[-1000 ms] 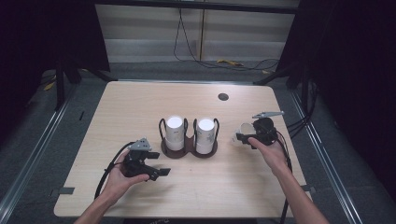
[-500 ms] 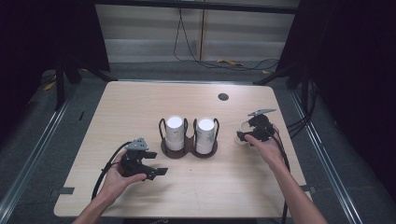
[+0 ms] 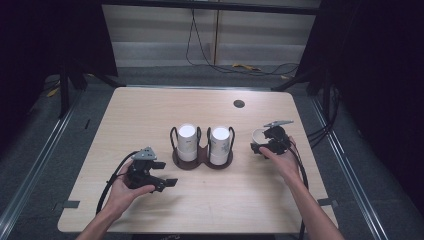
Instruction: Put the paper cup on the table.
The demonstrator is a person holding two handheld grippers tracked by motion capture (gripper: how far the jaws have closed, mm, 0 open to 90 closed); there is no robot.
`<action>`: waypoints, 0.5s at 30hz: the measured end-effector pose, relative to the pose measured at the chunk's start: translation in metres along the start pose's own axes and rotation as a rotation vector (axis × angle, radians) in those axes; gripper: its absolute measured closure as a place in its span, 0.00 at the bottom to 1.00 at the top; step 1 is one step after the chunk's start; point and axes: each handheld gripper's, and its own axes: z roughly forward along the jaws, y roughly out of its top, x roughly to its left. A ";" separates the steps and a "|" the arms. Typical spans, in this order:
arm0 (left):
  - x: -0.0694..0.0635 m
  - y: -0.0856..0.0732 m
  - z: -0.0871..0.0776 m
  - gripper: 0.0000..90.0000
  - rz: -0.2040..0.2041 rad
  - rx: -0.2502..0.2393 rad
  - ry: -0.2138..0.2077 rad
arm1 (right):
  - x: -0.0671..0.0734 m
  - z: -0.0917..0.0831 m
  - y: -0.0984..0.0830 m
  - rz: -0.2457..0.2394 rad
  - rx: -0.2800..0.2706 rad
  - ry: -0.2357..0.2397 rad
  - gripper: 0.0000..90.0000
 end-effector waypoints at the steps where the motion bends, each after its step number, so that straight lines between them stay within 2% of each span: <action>1: 0.000 0.000 0.000 0.18 -0.001 -0.001 0.000 | 0.000 0.000 -0.001 0.008 -0.003 0.011 0.18; 7: -0.001 0.000 -0.002 0.18 -0.011 -0.009 0.010 | 0.003 -0.005 -0.008 0.016 -0.017 0.013 0.18; 10: -0.001 0.001 -0.002 0.18 -0.033 -0.024 -0.018 | 0.002 -0.010 -0.016 0.034 -0.029 0.022 0.19; 15: -0.002 0.002 -0.003 0.20 -0.025 -0.025 -0.003 | 0.000 -0.021 -0.030 0.069 -0.064 0.027 0.19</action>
